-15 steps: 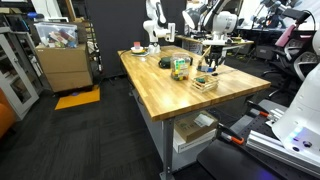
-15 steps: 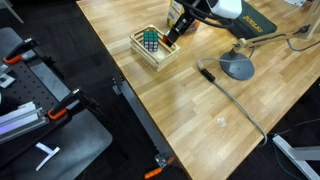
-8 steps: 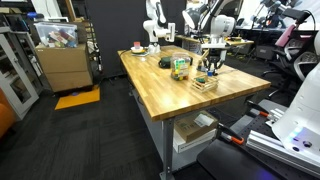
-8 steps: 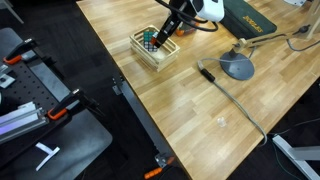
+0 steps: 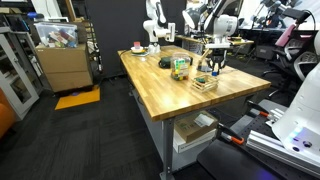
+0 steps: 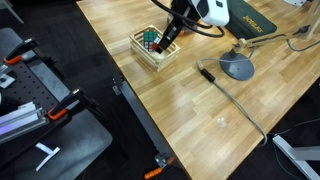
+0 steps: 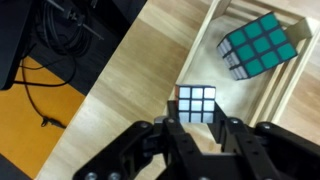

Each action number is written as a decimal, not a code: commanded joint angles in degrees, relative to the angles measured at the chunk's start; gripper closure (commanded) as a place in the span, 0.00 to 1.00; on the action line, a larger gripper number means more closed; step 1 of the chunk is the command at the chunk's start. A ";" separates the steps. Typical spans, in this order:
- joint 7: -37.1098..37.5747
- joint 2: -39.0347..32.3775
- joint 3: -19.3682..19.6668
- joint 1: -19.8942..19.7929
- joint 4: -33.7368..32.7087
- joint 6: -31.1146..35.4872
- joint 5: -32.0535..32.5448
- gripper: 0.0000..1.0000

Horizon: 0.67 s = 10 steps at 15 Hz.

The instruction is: Place the small Rubik's cube inside the wooden box

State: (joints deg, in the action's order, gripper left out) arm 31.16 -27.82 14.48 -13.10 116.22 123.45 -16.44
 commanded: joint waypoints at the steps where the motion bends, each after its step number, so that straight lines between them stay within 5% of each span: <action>1: -5.30 2.02 3.09 -1.06 1.48 -0.27 5.40 0.92; 10: -18.78 -2.16 2.54 -7.09 -0.19 -6.79 4.19 0.92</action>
State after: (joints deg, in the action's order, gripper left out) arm 14.37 -28.29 18.43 -18.76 117.66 119.95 -10.99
